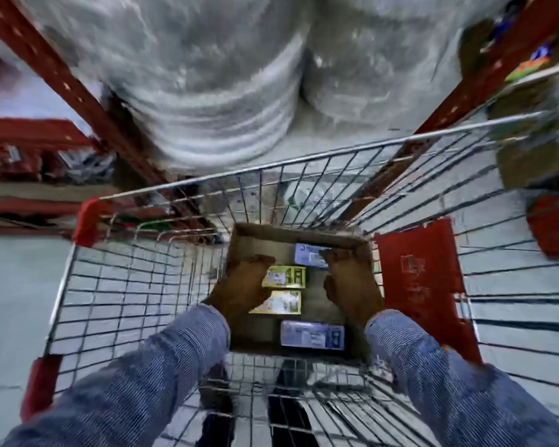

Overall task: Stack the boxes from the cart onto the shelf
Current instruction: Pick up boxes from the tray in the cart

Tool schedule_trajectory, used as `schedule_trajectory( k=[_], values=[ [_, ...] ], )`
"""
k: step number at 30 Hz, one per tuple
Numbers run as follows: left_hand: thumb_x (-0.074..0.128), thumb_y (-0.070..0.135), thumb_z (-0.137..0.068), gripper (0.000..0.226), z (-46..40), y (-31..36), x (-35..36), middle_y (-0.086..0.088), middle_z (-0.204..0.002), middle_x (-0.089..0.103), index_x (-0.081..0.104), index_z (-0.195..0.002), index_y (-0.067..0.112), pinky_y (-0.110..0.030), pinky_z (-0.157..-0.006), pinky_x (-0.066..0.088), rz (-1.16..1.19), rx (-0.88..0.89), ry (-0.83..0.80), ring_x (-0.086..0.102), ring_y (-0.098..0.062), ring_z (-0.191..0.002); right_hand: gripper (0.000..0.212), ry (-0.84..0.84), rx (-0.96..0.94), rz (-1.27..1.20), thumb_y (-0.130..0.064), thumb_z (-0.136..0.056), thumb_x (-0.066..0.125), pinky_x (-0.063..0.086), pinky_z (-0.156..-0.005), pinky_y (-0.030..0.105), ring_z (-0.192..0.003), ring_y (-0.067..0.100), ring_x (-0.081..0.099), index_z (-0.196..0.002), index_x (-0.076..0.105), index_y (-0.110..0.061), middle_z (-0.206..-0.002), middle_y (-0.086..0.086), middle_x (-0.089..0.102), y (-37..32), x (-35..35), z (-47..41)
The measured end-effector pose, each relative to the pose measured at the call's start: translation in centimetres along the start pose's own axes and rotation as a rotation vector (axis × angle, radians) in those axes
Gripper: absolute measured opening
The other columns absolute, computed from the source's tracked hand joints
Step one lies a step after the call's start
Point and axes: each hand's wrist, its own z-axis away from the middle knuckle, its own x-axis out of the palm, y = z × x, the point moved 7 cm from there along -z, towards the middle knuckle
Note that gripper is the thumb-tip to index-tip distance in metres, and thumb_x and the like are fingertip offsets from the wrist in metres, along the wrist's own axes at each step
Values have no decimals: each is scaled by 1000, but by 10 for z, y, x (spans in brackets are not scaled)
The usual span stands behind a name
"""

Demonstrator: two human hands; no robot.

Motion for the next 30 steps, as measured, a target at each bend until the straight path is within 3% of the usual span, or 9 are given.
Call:
schedule_trajectory(
  k=[3, 6, 10, 16, 24, 27, 30],
  values=[
    [63, 17, -95, 64, -26, -9, 13, -17, -155, 39, 32, -150, 8, -34, -115, 31, -33, -30, -77, 38, -31, -141, 66, -10, -2, -34, -4, -78, 58, 43, -107, 45, -126, 39, 51, -143, 46, -12, -144, 17, 52, 9, 24, -23],
    [57, 16, -99, 52, -43, -19, 22, -22, -151, 42, 40, -146, 5, -19, -98, 46, -92, -20, -135, 44, -36, -136, 72, -48, -31, 4, 3, -78, 57, 41, -108, 50, -128, 40, 50, -147, 38, -7, -146, 21, 48, 12, 45, -37],
    [70, 13, -90, 58, -56, -30, 29, -22, -143, 48, 46, -142, 6, -41, -108, 42, -125, 1, -207, 49, -35, -130, 63, -47, -76, 76, 3, -85, 54, 46, -100, 52, -126, 40, 51, -145, 38, -2, -146, 22, 48, 10, 56, -45],
    [77, 22, -85, 68, -66, -42, 40, -14, -143, 47, 43, -143, 15, -40, -108, 40, -92, -1, -329, 45, -29, -131, 54, 18, -58, 134, 0, -88, 52, 47, -95, 48, -124, 37, 50, -140, 41, -1, -135, 19, 52, 7, 50, -51],
    [77, 37, -82, 67, -47, -25, 17, -11, -141, 51, 46, -139, 18, -41, -100, 45, -289, 106, -249, 49, -28, -127, 54, -86, 26, 17, -3, -86, 58, 45, -100, 48, -126, 37, 41, -137, 39, -1, -137, 21, 43, 4, 29, -38],
    [83, 38, -73, 68, -18, -4, -22, -8, -132, 61, 54, -131, 17, -41, -96, 47, -390, 169, -175, 55, -27, -119, 58, -69, 22, -91, -12, -83, 68, 50, -96, 47, -126, 38, 43, -134, 41, -2, -136, 20, 44, -5, -17, -19],
    [84, 46, -67, 58, 30, 23, -83, -4, -116, 70, 62, -117, 25, -33, -79, 52, -435, 256, -34, 65, -24, -103, 61, 23, -43, -153, -17, -76, 78, 53, -90, 43, -118, 36, 51, -128, 50, -7, -128, 17, 50, -24, -85, 12]
  ],
)
